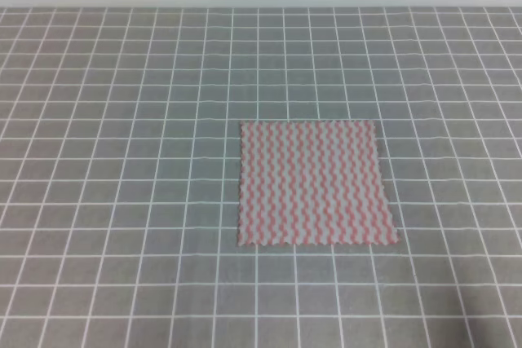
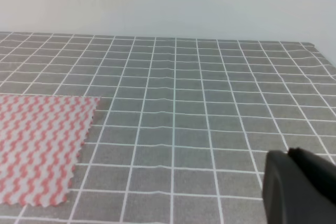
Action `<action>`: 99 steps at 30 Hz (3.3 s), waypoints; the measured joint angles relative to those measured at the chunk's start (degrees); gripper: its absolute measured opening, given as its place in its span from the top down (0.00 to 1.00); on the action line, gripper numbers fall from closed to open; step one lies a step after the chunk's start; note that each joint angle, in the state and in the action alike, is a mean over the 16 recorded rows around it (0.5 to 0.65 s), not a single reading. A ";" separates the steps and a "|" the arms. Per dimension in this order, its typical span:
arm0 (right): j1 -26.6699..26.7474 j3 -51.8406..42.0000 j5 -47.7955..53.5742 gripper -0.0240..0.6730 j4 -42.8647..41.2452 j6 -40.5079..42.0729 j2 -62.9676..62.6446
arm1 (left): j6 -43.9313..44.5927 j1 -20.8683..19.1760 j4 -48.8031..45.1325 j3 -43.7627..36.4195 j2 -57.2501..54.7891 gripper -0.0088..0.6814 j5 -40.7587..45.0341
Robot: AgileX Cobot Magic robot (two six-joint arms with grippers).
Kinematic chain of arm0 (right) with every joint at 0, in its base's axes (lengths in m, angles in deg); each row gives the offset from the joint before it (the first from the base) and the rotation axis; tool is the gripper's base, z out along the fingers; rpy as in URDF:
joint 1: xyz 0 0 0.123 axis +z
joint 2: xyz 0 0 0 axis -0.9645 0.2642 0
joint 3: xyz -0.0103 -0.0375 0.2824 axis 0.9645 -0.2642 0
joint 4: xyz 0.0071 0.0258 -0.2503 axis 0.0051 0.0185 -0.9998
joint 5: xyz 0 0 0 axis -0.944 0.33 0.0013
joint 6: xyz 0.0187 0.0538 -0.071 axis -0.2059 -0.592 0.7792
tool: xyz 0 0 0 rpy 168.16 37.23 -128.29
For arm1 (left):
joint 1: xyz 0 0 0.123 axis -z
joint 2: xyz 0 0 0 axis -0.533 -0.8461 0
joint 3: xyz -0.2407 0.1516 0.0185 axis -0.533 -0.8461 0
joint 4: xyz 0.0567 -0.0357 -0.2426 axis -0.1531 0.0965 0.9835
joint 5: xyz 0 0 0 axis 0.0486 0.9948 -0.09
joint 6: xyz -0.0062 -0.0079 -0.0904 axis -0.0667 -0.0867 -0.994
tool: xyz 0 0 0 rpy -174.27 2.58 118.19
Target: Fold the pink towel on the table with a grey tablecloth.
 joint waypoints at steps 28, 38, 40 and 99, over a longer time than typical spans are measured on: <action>0.03 -1.57 -1.09 0.99 0.06 0.00 0.07 | 0.00 0.00 0.00 0.00 -0.03 0.99 0.06; 0.03 -1.57 -1.09 0.99 0.06 0.00 0.07 | 0.00 0.00 0.00 0.09 -0.03 0.99 0.11; 0.03 -1.38 -0.95 0.99 0.06 0.00 0.07 | 0.00 0.00 0.00 0.09 -0.03 0.99 0.11; 0.03 14.72 -7.32 0.99 72.97 41.13 25.97 | 5.64 0.19 16.64 33.50 -46.60 0.99 -9.04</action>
